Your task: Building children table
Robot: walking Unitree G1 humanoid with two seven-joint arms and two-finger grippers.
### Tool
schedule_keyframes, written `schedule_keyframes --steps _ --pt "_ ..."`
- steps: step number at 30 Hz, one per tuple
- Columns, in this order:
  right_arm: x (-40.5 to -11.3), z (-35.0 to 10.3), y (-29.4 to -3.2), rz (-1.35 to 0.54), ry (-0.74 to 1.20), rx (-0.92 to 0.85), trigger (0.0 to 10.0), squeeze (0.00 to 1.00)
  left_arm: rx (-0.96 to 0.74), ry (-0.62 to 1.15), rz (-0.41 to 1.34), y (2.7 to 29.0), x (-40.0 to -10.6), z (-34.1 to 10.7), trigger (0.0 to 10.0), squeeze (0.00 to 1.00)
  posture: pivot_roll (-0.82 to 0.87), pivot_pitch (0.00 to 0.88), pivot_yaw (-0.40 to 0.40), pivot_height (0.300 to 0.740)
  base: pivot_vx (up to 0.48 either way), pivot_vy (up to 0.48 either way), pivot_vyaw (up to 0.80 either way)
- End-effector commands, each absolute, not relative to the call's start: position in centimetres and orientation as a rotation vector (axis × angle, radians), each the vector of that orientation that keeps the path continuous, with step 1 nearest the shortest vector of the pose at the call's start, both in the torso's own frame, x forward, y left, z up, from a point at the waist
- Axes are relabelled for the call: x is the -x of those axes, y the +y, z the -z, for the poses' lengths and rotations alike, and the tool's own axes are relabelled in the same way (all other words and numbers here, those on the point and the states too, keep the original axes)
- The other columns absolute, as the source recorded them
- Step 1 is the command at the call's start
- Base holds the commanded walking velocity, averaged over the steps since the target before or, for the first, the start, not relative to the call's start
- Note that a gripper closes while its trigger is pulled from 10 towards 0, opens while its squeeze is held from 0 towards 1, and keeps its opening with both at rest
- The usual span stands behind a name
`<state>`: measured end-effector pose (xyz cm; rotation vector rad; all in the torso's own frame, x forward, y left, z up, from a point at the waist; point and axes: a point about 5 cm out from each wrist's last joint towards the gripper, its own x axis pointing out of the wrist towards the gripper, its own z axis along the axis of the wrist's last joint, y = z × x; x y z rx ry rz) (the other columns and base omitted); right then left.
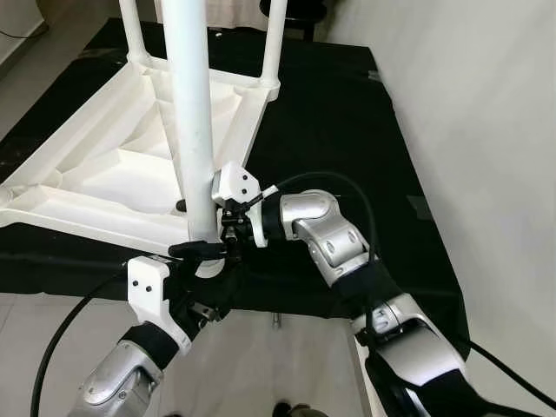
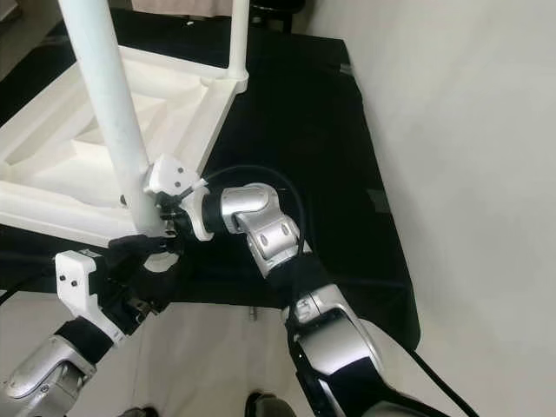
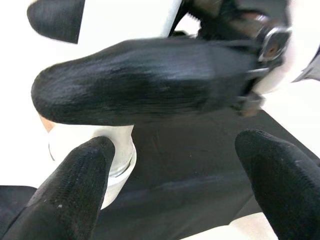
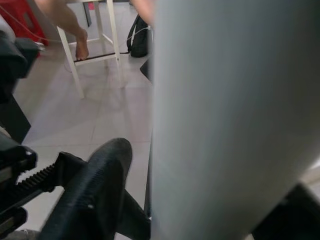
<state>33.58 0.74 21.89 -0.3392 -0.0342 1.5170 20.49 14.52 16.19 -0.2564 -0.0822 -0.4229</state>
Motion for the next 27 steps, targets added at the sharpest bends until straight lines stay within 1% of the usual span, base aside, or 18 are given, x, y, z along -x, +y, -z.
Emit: schedule_keyframes --steps 1,3,7,8,11,12,13,14,15,16,17,18,20,21,22,23,25,27 --pt "-33.6 -21.6 1.5 -1.529 -0.015 0.361 0.0 0.00 0.251 -0.068 0.426 14.3 -20.2 -16.1 10.0 0.00 0.08 0.227 -0.149 0.740 0.000 0.000 0.00" --pt "-34.2 -21.3 1.1 -1.478 0.011 0.344 0.0 0.00 0.251 -0.068 0.424 14.3 -20.2 -16.1 10.0 0.00 0.08 0.226 -0.148 0.740 0.000 0.000 0.00" --pt "-34.3 -21.3 1.0 -1.467 0.016 0.340 0.0 0.00 0.251 -0.068 0.424 14.3 -20.2 -16.1 10.0 0.00 0.08 0.226 -0.148 0.740 0.000 0.000 0.00" --pt "-34.9 -21.0 -0.3 -1.412 0.046 0.316 0.0 0.00 0.251 -0.068 0.423 14.3 -20.3 -16.1 10.0 0.00 0.07 0.223 -0.146 0.740 0.000 0.000 0.00" --pt "-35.2 -20.9 -0.8 -1.390 0.058 0.304 0.0 0.00 0.251 -0.068 0.423 14.3 -20.3 -16.1 10.0 0.00 0.07 0.223 -0.146 0.740 0.000 0.000 0.00" --pt "-35.6 -20.7 -2.1 -1.326 0.084 0.268 0.0 0.00 0.252 -0.068 0.422 14.4 -20.3 -16.1 10.0 0.00 0.05 0.218 -0.147 0.740 0.000 0.000 0.00" --pt "-35.6 -20.7 -2.1 -1.326 0.084 0.268 0.0 0.00 0.252 -0.068 0.422 14.4 -20.3 -16.1 10.0 0.00 0.05 0.218 -0.147 0.740 0.000 0.000 0.00" --pt "-36.0 -20.4 -3.6 -1.224 0.101 0.229 0.0 0.00 0.251 -0.068 0.422 14.5 -20.4 -16.1 10.0 0.00 0.05 0.217 -0.146 0.740 0.000 0.000 0.00" --pt "-36.8 -20.3 -5.6 -1.006 0.104 0.158 0.0 0.00 0.251 -0.069 0.421 14.6 -20.4 -16.0 10.0 0.00 0.04 0.215 -0.146 0.740 0.000 0.000 0.00" --pt "-36.8 -20.3 -5.6 -1.006 0.104 0.158 0.0 0.00 0.251 -0.069 0.421 14.6 -20.4 -16.0 10.0 0.00 0.04 0.215 -0.146 0.740 0.000 0.000 0.00" --pt "-37.5 -20.3 -7.6 -0.766 0.090 0.110 0.0 0.00 0.250 -0.068 0.420 14.7 -20.4 -16.0 10.0 0.00 0.04 0.210 -0.152 0.740 0.000 0.000 0.00" --pt "-38.0 -19.8 -10.9 -0.410 0.114 0.081 0.0 0.00 0.249 -0.067 0.419 14.8 -20.4 -15.9 10.0 0.00 0.04 0.206 -0.149 0.740 0.000 0.000 0.00" --pt "-38.0 -19.8 -10.9 -0.410 0.114 0.081 0.0 0.00 0.249 -0.067 0.419 14.8 -20.4 -15.9 10.0 0.00 0.04 0.206 -0.149 0.740 0.000 0.000 0.00" --pt "-36.7 -18.9 -12.5 -0.259 0.124 0.094 0.0 0.00 0.248 -0.066 0.420 14.9 -20.5 -15.9 10.0 0.00 0.04 0.196 -0.143 0.740 0.000 0.000 0.00" --pt "-34.9 -17.9 -12.5 -0.222 0.137 0.118 0.0 0.00 0.246 -0.062 0.423 15.0 -20.6 -15.8 10.0 0.00 0.03 0.191 -0.125 0.740 0.000 0.000 0.00" --pt "-33.5 -17.4 -12.0 -0.235 0.143 0.133 0.0 0.00 0.245 -0.058 0.426 15.0 -20.6 -15.7 10.0 0.00 0.03 0.176 -0.124 0.740 0.000 0.000 0.00" --pt "-33.5 -17.4 -12.0 -0.235 0.143 0.133 0.0 0.00 0.245 -0.058 0.426 15.0 -20.6 -15.7 10.0 0.00 0.03 0.176 -0.124 0.740 0.000 0.000 0.00" --pt "-32.6 -17.3 -10.0 -0.331 0.122 0.157 0.0 0.00 0.244 -0.051 0.431 15.1 -20.7 -15.5 10.0 0.00 0.03 0.173 -0.124 0.740 0.000 0.000 0.00"
